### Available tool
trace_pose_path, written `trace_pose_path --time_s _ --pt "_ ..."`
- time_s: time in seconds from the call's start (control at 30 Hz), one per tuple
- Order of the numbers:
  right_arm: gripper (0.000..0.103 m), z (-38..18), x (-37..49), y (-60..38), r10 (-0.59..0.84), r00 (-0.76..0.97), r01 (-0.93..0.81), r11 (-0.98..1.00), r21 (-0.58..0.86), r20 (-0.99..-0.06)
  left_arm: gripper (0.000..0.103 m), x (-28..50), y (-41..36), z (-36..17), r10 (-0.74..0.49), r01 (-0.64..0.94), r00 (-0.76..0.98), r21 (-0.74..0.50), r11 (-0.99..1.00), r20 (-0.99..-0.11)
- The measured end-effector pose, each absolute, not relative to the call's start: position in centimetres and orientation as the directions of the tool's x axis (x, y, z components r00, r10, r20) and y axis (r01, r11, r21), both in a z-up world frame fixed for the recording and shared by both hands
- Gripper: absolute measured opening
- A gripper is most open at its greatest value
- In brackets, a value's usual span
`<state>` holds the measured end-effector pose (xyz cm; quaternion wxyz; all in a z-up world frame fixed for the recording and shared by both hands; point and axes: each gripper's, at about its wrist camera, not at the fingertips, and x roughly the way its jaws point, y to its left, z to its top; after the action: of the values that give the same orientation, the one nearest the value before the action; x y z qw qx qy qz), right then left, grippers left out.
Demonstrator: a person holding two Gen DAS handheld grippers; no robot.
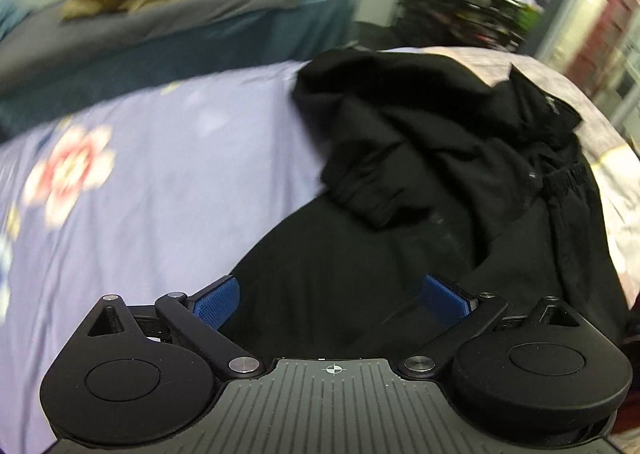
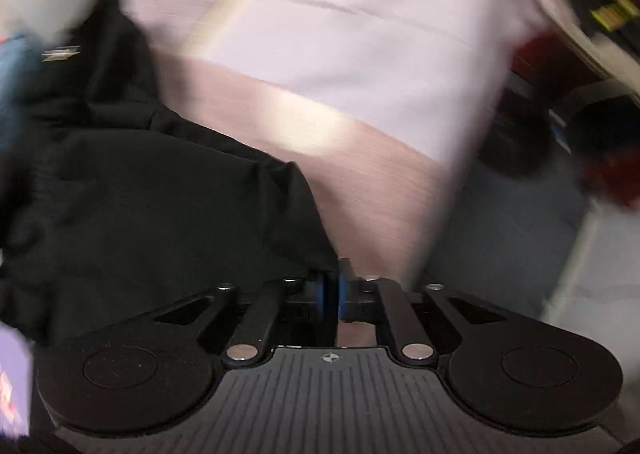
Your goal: Fold large clothes
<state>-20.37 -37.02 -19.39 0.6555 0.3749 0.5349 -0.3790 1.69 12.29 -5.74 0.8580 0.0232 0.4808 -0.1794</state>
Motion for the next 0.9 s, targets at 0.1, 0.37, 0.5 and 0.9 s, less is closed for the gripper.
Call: trace_pose_path --time_s 0.1,0.37,0.5,0.9 --pt "0.034 -18.6 -20.6 -38.0 -0.093 0.189 0.897 0.421 0.134 -0.977 0.103 3.7 8.7 -5.5 -0.268 0.426 0.492 -0.039 0.904 -0.828" --pt "0.096 -12.5 -8.1 -39.7 -0.194 0.608 0.489 0.855 0.172 -0.770 0.103 13.9 -0.6 -5.8 -0.244 0.529 0.562 0.117 0.840 -0.790" --pt "0.093 -16.9 -3.1 -42.2 -0.003 0.560 0.460 0.833 0.308 -0.828 0.103 19.5 -4.4 -6.4 -0.250 0.533 0.557 0.111 0.839 -0.792" --pt "0.086 -21.9 -4.6 -43.9 0.243 0.525 0.489 0.698 0.523 -0.816 0.103 25.4 -13.6 -12.9 -0.202 0.782 0.505 0.346 0.519 -0.839"
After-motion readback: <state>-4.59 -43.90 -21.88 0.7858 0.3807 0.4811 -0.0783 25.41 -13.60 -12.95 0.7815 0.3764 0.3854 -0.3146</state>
